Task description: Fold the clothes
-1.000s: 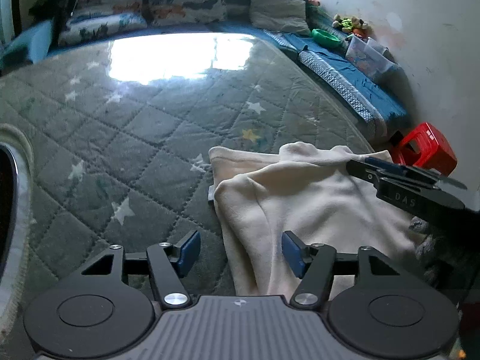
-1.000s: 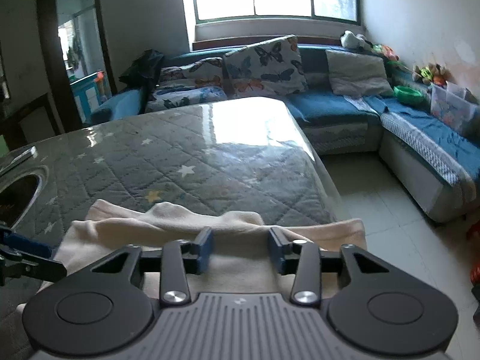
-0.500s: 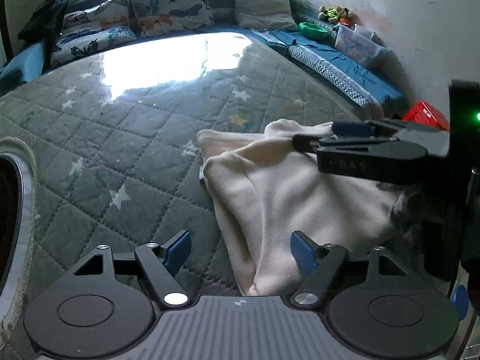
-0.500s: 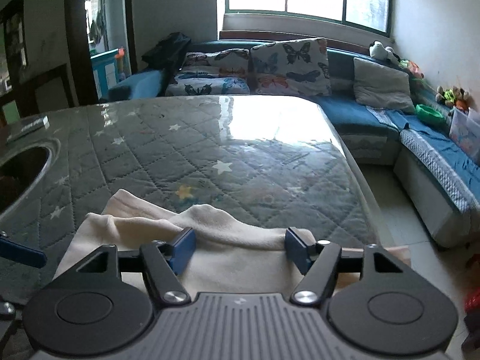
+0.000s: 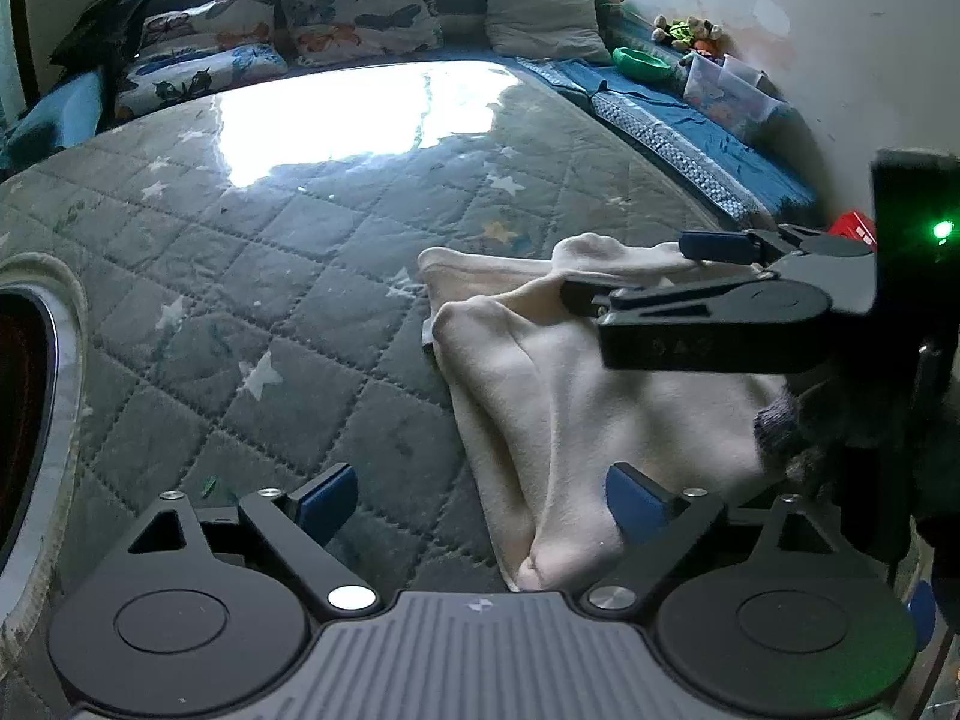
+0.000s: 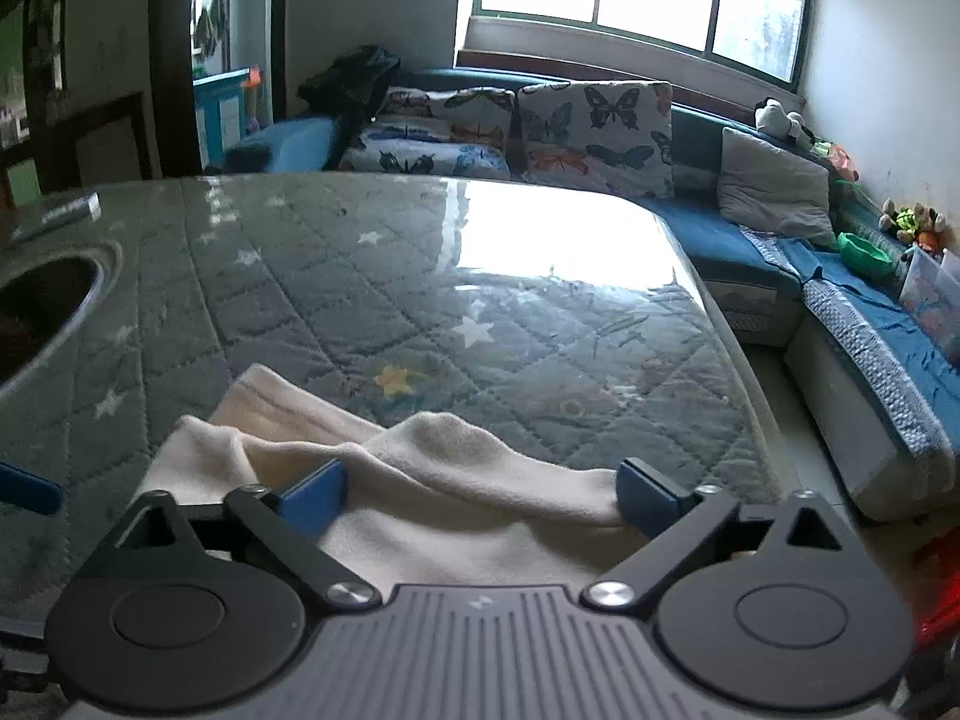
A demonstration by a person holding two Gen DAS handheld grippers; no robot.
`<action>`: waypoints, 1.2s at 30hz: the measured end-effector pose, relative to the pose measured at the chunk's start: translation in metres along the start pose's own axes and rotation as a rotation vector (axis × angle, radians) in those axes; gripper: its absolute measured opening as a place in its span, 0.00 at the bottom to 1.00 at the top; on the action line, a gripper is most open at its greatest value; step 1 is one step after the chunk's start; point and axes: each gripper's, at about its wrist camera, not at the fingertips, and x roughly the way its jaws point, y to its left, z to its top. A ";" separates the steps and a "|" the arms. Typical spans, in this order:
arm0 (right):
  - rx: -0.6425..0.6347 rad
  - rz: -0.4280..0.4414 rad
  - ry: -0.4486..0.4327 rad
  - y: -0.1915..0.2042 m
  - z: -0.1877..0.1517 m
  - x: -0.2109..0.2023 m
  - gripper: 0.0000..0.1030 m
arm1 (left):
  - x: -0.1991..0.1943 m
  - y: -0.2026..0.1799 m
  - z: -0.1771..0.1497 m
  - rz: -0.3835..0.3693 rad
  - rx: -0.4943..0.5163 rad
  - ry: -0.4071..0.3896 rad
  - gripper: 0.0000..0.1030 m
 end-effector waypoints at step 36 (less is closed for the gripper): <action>0.141 -0.092 -0.129 -0.038 -0.099 -0.112 1.00 | -0.004 0.011 -0.013 -0.007 -0.034 -0.004 1.00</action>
